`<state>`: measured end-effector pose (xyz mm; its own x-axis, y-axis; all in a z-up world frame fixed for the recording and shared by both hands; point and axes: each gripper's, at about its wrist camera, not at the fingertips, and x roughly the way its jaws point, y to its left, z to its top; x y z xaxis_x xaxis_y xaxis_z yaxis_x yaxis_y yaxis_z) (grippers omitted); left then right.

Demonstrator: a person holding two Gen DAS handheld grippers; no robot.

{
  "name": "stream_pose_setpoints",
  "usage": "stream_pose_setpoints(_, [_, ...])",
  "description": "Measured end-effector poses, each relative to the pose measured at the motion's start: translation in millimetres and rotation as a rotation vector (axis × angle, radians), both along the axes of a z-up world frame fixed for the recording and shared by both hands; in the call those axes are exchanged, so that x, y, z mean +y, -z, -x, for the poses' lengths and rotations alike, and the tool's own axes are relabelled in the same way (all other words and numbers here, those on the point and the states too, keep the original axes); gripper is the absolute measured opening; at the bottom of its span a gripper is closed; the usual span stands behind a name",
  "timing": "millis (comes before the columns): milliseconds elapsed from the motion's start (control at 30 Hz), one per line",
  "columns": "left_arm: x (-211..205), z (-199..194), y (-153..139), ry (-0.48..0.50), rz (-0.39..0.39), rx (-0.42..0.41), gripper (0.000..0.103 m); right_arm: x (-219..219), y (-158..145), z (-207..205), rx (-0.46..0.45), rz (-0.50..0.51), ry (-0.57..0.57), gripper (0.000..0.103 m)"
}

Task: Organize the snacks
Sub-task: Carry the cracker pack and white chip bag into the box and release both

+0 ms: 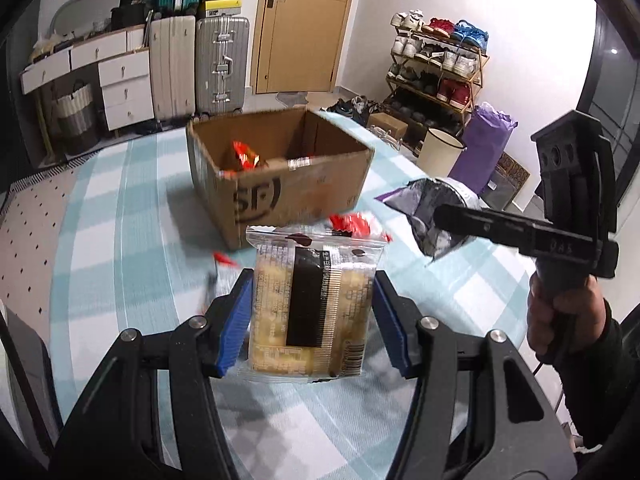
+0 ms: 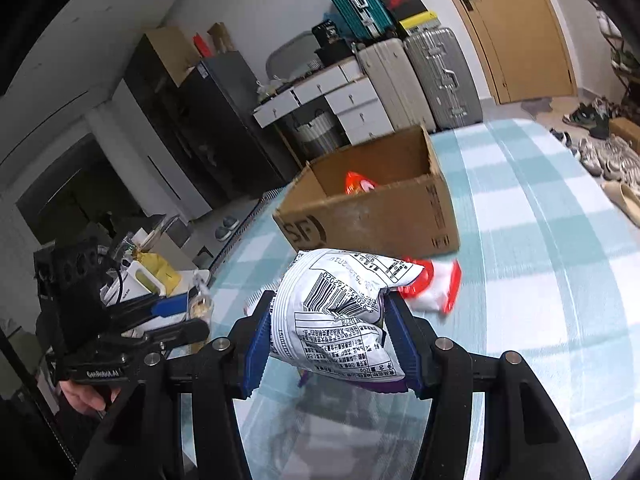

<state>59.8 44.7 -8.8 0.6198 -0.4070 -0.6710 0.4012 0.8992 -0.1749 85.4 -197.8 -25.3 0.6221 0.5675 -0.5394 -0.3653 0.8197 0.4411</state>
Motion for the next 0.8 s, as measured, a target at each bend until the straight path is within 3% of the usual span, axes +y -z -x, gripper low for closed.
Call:
stream_pose_setpoints(367, [-16.8,-47.7,-56.6,-0.002,-0.033,-0.068,0.055,6.9,-41.2,-38.3,-0.05,0.006,-0.019,0.055])
stream_pose_setpoints(800, [-33.8,-152.5,-91.2,-0.012,-0.048,-0.067,0.055,19.3,-73.4,-113.6,-0.069,0.017,-0.048,0.055])
